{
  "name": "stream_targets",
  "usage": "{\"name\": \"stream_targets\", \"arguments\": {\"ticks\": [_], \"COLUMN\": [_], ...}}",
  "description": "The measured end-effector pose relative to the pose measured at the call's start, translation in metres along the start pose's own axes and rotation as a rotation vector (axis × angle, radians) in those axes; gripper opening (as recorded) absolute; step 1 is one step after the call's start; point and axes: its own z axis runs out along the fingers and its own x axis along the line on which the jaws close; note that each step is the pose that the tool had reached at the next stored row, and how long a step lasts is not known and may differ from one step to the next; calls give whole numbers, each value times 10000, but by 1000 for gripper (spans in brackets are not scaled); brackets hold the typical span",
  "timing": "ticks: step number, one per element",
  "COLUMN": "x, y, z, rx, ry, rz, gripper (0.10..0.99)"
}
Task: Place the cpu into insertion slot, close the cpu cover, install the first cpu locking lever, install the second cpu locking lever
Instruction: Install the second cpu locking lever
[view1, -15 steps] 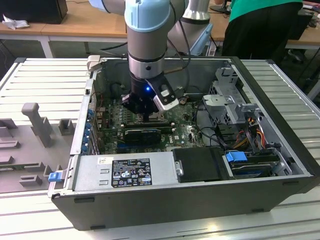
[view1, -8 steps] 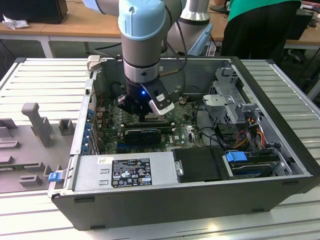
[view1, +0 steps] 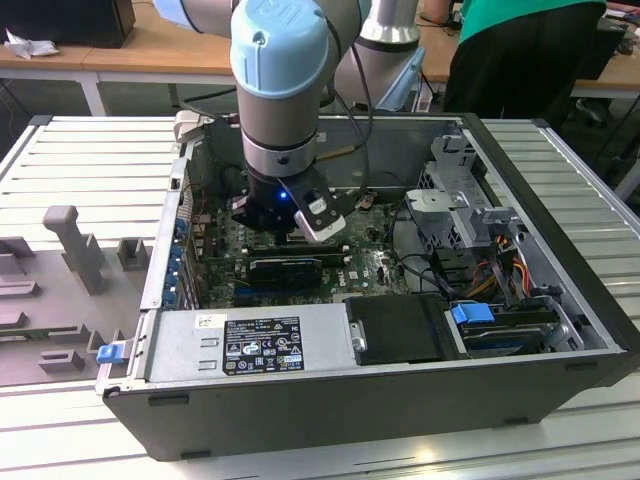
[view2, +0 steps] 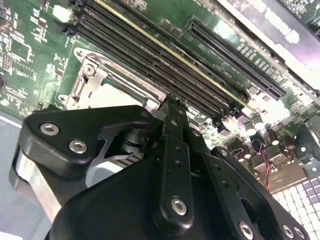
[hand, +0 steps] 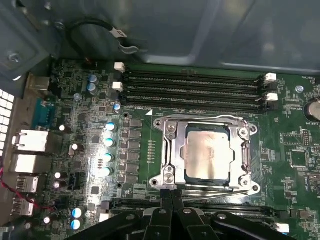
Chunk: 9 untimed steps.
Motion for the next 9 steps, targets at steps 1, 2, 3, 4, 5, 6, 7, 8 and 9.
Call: {"name": "stream_targets", "arguments": {"ticks": [1, 2, 3, 4, 5, 6, 7, 8, 9], "x": [16, 39, 49, 50, 51, 52, 53, 53, 55], "y": [-5, -12, -16, -22, -29, -34, -36, -38, -41], "z": [6, 14, 25, 51, 77, 96, 106, 117, 129], "rx": [-44, -95, -134, -182, -224, -264, -296, -338, -379], "ry": [-2, -4, -6, -10, -12, -14, -15, -18, -20], "rz": [-2, -3, -2, -2, -1, -1, 0, 1, 2], "gripper": [106, 106, 106, 106, 106, 106, 106, 106, 106]}}
